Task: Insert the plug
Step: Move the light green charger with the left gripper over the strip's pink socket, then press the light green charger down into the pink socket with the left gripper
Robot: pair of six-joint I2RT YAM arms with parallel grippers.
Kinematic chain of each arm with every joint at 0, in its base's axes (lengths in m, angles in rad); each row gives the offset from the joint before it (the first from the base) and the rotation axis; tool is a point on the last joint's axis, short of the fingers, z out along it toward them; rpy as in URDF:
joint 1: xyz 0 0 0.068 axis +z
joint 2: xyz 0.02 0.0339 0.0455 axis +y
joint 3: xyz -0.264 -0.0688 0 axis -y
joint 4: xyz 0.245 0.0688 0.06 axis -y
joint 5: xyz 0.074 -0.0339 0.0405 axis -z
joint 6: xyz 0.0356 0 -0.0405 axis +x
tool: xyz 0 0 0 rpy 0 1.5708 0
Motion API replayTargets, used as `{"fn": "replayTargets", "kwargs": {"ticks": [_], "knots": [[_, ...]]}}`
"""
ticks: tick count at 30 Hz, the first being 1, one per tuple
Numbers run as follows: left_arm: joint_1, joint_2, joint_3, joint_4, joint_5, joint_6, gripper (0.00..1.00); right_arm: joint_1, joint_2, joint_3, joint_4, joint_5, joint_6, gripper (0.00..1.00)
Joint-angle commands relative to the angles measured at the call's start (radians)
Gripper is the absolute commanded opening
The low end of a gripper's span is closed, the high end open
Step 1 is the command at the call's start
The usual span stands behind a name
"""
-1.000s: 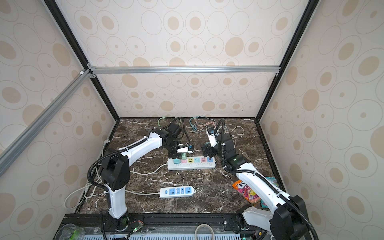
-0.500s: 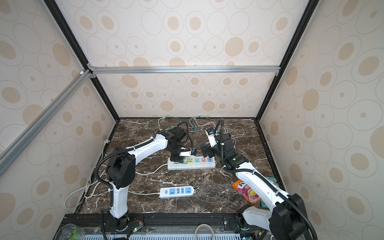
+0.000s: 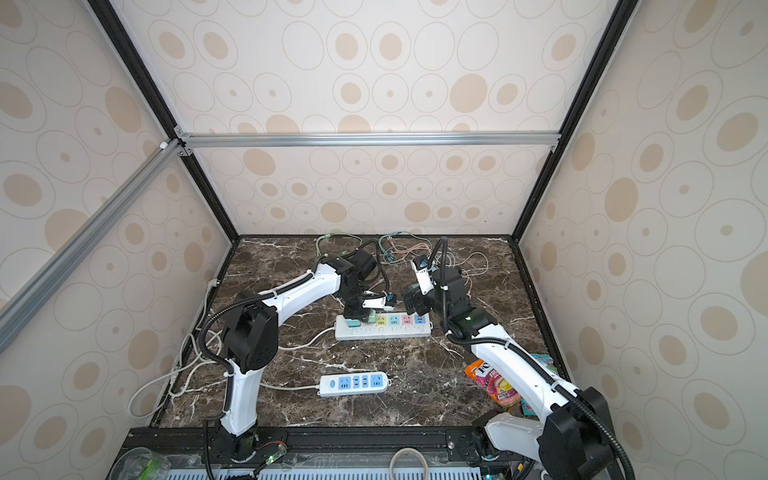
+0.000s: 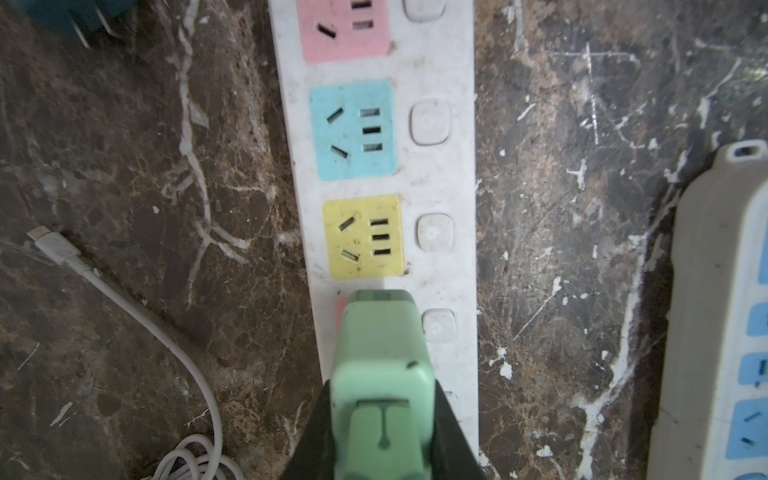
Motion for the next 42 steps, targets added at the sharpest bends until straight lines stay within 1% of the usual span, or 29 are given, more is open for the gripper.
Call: {"fn": "replayTargets", "kwargs": {"ticks": [1, 9, 12, 20, 24, 28, 36, 39, 40, 42], "knots": [[-0.003, 0.014, 0.013, -0.071, -0.04, 0.0, 0.0, -0.001, -0.008, 0.006, 0.005, 0.007, -0.006, 1.0], [-0.002, 0.002, -0.007, -0.07, -0.042, -0.003, 0.0, -0.001, -0.008, 0.006, 0.008, 0.003, -0.002, 1.0], [-0.001, 0.007, 0.007, -0.082, -0.05, -0.016, 0.0, -0.001, -0.011, 0.006, 0.007, 0.003, -0.003, 1.0], [0.001, -0.046, -0.002, -0.071, -0.051, -0.023, 0.0, -0.001, -0.006, 0.007, 0.013, 0.001, -0.003, 1.0], [0.001, -0.038, -0.01, -0.071, -0.071, -0.024, 0.0, -0.001, -0.004, 0.005, 0.016, -0.004, 0.0, 1.0], [0.0, -0.035, -0.007, -0.071, -0.036, -0.023, 0.0, -0.001, -0.006, 0.006, 0.016, -0.003, -0.001, 1.0], [0.0, 0.015, -0.036, -0.08, 0.023, -0.023, 0.0, -0.001, -0.008, 0.005, 0.014, 0.002, -0.003, 1.0], [0.0, 0.011, -0.046, -0.084, 0.045, -0.057, 0.0, -0.001, -0.005, 0.006, 0.014, 0.003, -0.007, 1.0], [0.0, 0.005, -0.051, -0.084, 0.046, -0.059, 0.01, -0.001, -0.003, 0.007, 0.014, 0.004, -0.008, 1.0], [-0.001, -0.009, -0.078, -0.059, 0.003, -0.068, 0.01, -0.001, 0.0, 0.009, 0.016, 0.001, -0.006, 1.0]]}}
